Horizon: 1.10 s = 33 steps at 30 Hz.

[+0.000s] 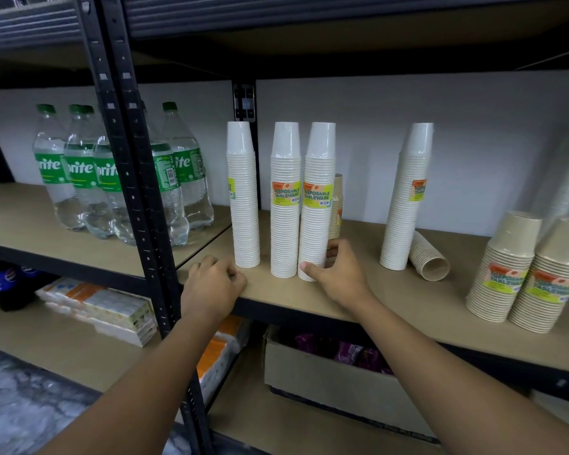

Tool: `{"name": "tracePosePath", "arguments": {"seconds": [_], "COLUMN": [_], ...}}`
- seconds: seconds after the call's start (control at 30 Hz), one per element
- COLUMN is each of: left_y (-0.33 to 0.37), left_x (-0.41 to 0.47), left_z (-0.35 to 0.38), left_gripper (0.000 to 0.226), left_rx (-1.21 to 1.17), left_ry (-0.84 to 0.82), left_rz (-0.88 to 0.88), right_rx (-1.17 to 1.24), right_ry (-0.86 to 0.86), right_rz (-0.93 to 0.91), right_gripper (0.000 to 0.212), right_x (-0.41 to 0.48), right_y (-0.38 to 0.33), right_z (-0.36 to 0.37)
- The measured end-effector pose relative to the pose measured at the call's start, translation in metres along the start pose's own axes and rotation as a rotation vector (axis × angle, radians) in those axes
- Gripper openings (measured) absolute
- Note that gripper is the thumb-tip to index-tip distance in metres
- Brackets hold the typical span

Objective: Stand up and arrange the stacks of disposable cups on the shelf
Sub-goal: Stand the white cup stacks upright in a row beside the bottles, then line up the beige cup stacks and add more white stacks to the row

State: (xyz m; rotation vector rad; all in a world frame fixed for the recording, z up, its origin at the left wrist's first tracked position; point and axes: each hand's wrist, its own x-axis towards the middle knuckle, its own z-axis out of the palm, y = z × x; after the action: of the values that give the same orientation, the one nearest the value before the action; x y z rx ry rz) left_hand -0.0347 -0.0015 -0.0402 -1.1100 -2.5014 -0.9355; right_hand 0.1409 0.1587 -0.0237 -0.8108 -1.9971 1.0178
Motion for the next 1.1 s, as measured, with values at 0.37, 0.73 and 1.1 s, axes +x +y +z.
{"name": "tracePosePath", "arguments": {"seconds": [0.37,0.73,1.1], "left_y": [0.002,0.013,0.055], "left_x": [-0.001,-0.002,-0.001], "left_z": [-0.001,-0.002,0.023], "left_gripper": [0.012,0.015,0.02], "left_rx": [0.003,-0.038,-0.059], "left_ry": [-0.02,0.015,0.033], "left_rz": [0.003,0.025,0.101], "right_rx": [-0.009,0.211,0.054], "right_ry": [-0.001,0.118,0.138], "right_rz": [0.003,0.111,0.122], "right_gripper": [0.058,0.041,0.073], "right_x": [0.0,0.012,0.075], "right_y": [0.0,0.0,0.019], "right_z": [-0.002,-0.018,-0.022]}}
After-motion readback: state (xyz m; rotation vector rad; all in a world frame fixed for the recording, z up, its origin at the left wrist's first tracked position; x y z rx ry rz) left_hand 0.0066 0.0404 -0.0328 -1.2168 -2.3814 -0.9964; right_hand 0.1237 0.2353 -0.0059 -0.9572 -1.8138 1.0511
